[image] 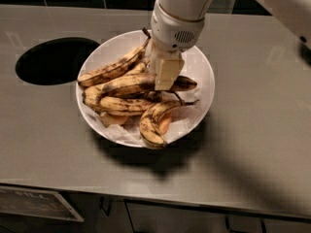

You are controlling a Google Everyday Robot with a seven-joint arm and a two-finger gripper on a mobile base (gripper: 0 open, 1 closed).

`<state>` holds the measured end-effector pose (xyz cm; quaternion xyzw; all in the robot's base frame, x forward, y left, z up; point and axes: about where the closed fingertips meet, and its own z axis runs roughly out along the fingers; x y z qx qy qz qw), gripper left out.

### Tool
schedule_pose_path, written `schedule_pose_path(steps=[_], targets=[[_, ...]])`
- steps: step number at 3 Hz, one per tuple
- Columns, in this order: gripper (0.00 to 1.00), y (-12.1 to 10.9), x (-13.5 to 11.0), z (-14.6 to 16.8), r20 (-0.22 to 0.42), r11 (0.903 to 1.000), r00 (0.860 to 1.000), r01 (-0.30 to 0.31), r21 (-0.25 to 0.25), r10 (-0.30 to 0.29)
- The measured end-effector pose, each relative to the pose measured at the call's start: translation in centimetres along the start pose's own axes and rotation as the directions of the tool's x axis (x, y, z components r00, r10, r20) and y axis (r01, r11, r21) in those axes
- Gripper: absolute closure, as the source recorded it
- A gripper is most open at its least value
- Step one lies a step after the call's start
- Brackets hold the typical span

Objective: Pick banana from white bowl

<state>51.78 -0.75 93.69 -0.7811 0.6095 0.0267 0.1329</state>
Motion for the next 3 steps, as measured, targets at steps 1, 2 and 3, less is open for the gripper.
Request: schedule_pose_path(steps=[1, 2, 3], targets=[[1.0, 0.5, -1.6, -2.5, -0.002, 0.9974, 0.999, 0.041, 0.059, -0.041], [1.0, 1.2, -2.5, -5.0, 0.004, 0.9908, 0.998, 0.07, 0.116, -0.07], [1.0, 1.5, -2.9, -6.9, 0.009, 0.9832, 0.995, 0.094, 0.157, -0.096]])
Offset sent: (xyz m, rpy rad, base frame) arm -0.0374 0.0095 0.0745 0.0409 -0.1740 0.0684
